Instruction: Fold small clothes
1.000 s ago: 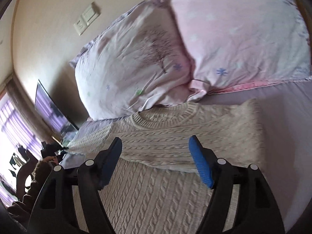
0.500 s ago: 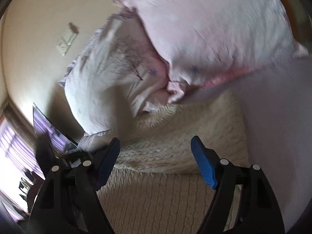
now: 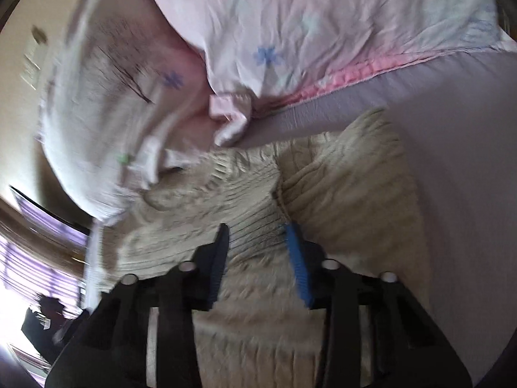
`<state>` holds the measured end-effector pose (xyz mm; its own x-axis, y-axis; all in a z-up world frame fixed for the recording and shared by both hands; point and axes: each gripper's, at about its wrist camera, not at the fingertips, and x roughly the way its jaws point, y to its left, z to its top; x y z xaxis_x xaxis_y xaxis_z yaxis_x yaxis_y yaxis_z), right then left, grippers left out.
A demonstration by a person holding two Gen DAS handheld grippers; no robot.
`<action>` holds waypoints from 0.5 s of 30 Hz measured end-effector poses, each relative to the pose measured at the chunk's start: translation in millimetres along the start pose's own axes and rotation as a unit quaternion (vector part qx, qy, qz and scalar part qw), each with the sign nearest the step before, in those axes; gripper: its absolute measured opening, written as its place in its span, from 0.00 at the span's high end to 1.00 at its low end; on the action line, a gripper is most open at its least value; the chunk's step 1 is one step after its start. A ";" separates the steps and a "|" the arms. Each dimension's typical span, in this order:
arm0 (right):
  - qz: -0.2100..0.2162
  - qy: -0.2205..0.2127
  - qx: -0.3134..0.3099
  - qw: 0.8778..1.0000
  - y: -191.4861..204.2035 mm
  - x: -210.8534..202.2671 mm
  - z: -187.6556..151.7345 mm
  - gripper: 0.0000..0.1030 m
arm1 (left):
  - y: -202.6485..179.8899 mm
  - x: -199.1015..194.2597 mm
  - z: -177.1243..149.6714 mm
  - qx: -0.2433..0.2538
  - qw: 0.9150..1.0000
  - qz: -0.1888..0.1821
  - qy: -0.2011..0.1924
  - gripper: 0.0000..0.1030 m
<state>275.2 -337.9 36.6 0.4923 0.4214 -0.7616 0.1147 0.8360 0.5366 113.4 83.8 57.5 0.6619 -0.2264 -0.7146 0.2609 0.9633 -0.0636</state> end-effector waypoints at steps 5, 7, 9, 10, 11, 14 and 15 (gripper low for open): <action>0.017 -0.074 -0.022 0.997 6.2 -32.0 0.7 0.92 | 26.5 -19.1 -21.9 -0.058 0.998 -0.027 -0.003 0.46; 0.001 -0.116 -0.011 0.993 -1.5 -57.6 -3.1 0.92 | 32.5 -21.8 -26.9 -0.074 0.996 -0.044 0.001 0.44; -0.043 -0.133 -0.001 0.990 -12.9 -71.9 -8.7 0.92 | 34.2 -23.0 -32.0 -0.079 0.995 -0.058 0.005 0.43; -0.056 -0.116 0.001 0.992 -18.0 -71.3 -12.3 0.91 | 34.9 -24.0 -35.2 -0.079 0.995 -0.064 0.009 0.42; -0.057 -0.099 0.003 0.993 -21.2 -70.3 -16.7 0.90 | 35.0 -25.1 -40.1 -0.080 0.994 -0.072 0.017 0.41; -0.046 -0.076 0.010 0.996 -28.4 -91.5 -45.2 0.42 | 36.6 -25.9 -53.4 -0.091 0.991 -0.089 0.040 0.41; -0.039 -0.084 0.005 0.996 -27.3 -101.3 -53.8 0.27 | 37.5 -28.2 -60.6 -0.096 0.990 -0.096 0.046 0.41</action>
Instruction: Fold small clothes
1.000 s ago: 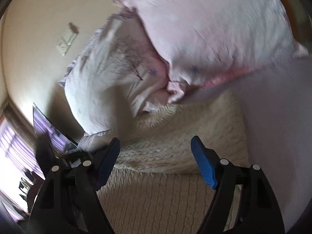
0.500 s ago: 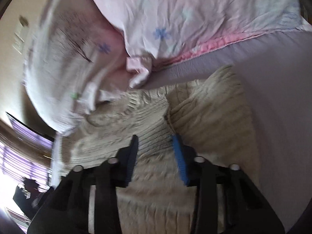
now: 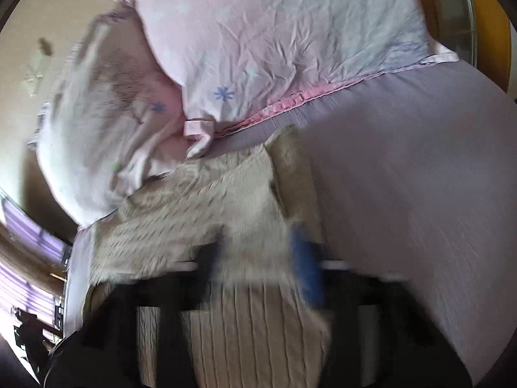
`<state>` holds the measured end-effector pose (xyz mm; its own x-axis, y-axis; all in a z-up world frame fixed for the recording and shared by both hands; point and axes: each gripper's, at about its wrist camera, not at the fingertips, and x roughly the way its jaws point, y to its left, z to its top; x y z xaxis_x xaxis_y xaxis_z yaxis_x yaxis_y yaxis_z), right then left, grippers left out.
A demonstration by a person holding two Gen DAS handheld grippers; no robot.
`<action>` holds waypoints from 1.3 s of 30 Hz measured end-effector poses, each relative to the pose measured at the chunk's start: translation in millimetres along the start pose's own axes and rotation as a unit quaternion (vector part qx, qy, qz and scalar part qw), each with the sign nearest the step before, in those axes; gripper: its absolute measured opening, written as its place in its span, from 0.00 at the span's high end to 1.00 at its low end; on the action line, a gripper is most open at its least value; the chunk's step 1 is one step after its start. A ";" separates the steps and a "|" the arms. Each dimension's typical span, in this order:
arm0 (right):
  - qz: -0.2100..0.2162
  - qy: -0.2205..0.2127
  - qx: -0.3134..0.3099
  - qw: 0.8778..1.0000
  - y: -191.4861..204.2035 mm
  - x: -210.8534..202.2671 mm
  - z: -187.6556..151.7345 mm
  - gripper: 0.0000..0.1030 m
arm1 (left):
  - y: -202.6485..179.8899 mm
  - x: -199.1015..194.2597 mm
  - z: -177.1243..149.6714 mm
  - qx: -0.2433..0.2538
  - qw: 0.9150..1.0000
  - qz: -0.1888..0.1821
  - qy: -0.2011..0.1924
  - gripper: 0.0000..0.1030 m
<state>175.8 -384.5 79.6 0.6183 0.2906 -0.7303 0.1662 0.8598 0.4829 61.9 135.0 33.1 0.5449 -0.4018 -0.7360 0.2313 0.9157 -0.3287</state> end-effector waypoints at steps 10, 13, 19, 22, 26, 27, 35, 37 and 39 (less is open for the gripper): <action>0.025 0.038 0.022 0.999 -41.0 -73.5 -91.3 0.45 | 1.8 -23.4 -60.2 -0.040 0.998 -0.056 0.011 0.42; 0.054 0.058 0.031 0.996 -46.4 -79.3 -119.7 0.53 | -5.0 -29.9 -72.9 -0.036 0.998 -0.055 0.010 0.42; 0.152 0.098 0.025 0.983 -35.1 -90.4 -163.5 0.65 | -12.6 -37.5 -91.7 -0.049 0.998 -0.044 0.018 0.78; 0.188 0.123 0.022 0.974 -31.7 -88.1 -173.8 0.88 | -13.0 -35.8 -94.5 -0.060 0.997 -0.047 0.021 0.89; 0.240 0.078 0.019 0.967 -21.2 -98.9 -157.1 0.92 | -17.3 -34.4 -86.0 -0.052 0.997 -0.060 0.018 0.90; 0.250 0.066 0.017 0.966 -18.7 -102.6 -150.7 0.92 | -17.8 -36.5 -78.8 -0.050 0.996 -0.071 0.011 0.90; 0.289 -0.041 0.010 0.956 3.1 -89.1 -51.7 0.92 | -7.4 -35.0 34.9 -0.024 0.991 -0.101 -0.090 0.90; 0.287 -0.059 0.031 0.956 3.2 -62.2 -14.8 0.92 | 3.0 -10.0 79.2 -0.044 0.989 -0.101 -0.099 0.90; 0.272 -0.068 0.072 0.957 -5.2 -22.5 20.8 0.92 | 13.0 23.1 119.1 -0.060 0.989 -0.082 -0.107 0.90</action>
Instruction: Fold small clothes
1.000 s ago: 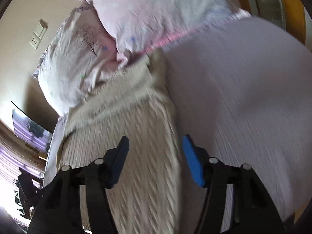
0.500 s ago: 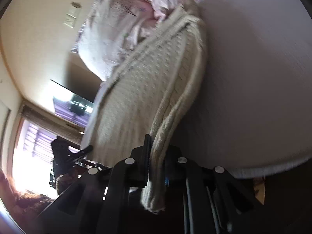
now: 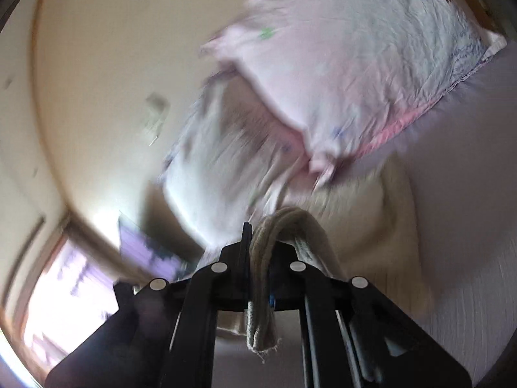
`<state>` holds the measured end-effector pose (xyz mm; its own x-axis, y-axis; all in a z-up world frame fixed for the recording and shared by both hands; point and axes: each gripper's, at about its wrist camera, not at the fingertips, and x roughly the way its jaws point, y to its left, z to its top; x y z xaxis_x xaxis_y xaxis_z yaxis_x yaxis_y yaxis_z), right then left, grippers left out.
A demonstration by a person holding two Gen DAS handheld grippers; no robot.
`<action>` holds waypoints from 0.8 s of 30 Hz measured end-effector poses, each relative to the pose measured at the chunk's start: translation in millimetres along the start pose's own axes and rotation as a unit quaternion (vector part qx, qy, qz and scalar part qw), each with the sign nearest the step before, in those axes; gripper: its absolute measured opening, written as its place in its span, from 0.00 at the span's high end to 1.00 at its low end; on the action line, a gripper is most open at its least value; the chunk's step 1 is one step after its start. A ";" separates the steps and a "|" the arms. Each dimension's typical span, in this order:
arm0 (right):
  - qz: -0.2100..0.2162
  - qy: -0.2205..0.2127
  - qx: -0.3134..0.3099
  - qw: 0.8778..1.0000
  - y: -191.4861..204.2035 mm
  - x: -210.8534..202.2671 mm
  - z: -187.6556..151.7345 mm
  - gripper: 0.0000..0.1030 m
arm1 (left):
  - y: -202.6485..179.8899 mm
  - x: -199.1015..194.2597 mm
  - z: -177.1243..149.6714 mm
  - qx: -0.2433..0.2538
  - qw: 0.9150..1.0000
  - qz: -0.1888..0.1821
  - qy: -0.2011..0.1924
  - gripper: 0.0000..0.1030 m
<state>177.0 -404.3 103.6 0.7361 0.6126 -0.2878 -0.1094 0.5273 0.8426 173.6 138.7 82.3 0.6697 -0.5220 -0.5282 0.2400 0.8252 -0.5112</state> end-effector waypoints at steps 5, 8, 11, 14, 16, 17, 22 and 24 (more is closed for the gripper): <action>-0.126 -0.002 0.114 0.985 -74.0 81.4 41.3 0.70 | 48.7 95.2 46.0 -0.076 0.995 0.059 0.024 0.89; -0.082 -0.022 0.179 0.980 -94.9 79.0 36.4 0.33 | 66.4 94.9 45.5 -0.123 0.991 0.037 0.025 0.83; -0.079 -0.076 0.094 0.989 -74.9 52.4 33.6 0.13 | 66.3 72.4 38.4 -0.113 0.993 0.034 0.014 0.43; -0.071 -0.073 0.054 0.993 -63.8 48.6 35.7 0.13 | 61.6 61.0 25.8 -0.104 0.994 0.023 0.029 0.39; -0.076 -0.073 0.033 0.994 -56.9 53.5 34.3 0.13 | 57.4 64.4 17.2 -0.096 0.994 0.030 0.049 0.37; -0.076 -0.070 0.028 0.994 -55.1 54.2 33.4 0.13 | 57.4 66.1 14.9 -0.095 0.993 0.033 0.059 0.37; -0.082 -0.062 0.016 0.995 -54.8 57.6 32.5 0.13 | 65.4 79.2 -1.6 -0.113 0.988 0.043 0.095 0.40; -0.073 -0.068 0.025 0.995 -57.4 53.4 32.9 0.13 | 68.5 82.9 -2.3 -0.130 0.986 0.036 0.095 0.51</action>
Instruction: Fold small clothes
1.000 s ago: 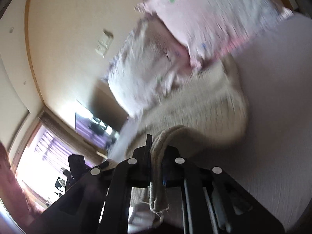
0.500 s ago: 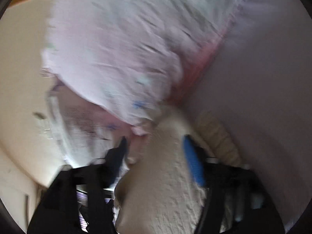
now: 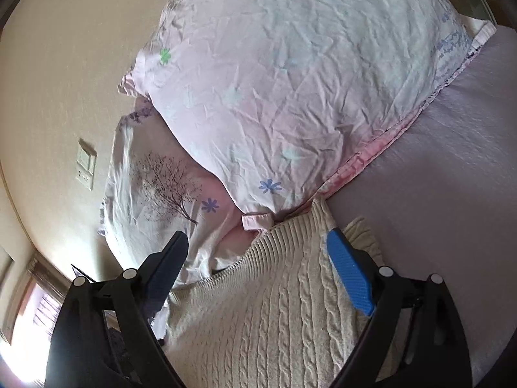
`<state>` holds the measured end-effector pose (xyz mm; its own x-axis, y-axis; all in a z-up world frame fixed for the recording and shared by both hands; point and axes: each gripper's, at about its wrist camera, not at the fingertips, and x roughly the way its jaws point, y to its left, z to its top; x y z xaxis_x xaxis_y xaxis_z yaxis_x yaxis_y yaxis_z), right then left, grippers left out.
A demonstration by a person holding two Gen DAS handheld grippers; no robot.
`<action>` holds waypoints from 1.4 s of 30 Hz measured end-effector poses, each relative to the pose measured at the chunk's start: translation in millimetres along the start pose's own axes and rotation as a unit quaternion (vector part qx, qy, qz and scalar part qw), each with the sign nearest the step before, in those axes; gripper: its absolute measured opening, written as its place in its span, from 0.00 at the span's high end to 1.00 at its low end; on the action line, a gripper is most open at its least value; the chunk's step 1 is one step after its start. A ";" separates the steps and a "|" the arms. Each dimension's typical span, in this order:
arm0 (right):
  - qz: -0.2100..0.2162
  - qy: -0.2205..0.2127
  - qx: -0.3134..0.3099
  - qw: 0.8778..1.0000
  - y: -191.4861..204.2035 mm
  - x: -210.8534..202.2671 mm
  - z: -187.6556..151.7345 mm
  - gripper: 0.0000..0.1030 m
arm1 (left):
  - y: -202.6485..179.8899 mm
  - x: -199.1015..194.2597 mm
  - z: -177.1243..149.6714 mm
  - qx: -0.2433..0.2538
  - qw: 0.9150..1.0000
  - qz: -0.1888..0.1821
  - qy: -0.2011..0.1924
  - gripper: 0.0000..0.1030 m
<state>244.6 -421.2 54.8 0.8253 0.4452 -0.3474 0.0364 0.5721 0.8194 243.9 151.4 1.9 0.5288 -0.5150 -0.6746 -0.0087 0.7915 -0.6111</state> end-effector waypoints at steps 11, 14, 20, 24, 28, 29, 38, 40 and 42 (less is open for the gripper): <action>0.029 0.005 0.013 0.999 -1.3 -4.9 4.9 0.13 | 20.9 -0.3 2.2 -0.174 0.965 -0.198 -0.003 0.86; 0.037 -0.012 0.022 0.999 -2.0 -14.5 9.1 0.13 | -32.0 -9.9 7.6 -0.132 0.964 -0.232 -0.014 0.86; 0.028 -0.061 0.023 0.997 -9.8 -45.6 27.4 0.13 | -179.4 48.4 -1.2 -0.040 0.945 -0.323 0.040 0.86; -0.013 -0.064 -0.001 0.998 -16.7 -51.5 35.2 0.13 | -261.3 145.4 -36.6 0.001 0.932 -0.330 0.152 0.78; -0.041 -0.021 -0.002 0.999 -27.1 -42.0 39.2 0.12 | -280.0 149.3 -51.9 0.018 0.898 -0.399 0.182 0.76; -0.046 -0.004 0.000 0.999 -29.2 -37.5 39.2 0.11 | -275.8 135.8 -47.8 0.036 0.904 -0.396 0.158 0.66; -0.097 0.192 -0.008 0.977 -34.3 28.5 8.9 0.08 | -171.3 83.4 -25.3 0.067 0.987 -0.128 0.065 0.40; -0.099 0.206 -0.017 0.973 -33.6 33.2 2.8 0.07 | -163.8 94.1 -37.0 0.064 0.988 -0.109 0.091 0.40; -0.104 0.206 -0.031 0.972 -30.2 33.1 -0.7 0.07 | -168.6 110.5 -43.0 0.070 0.986 -0.101 0.111 0.37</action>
<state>270.4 -423.2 18.2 0.5068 0.5461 -0.6670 0.1334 0.7147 0.6866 267.4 -53.1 12.6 0.3096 -0.7141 -0.6279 0.2029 0.6947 -0.6901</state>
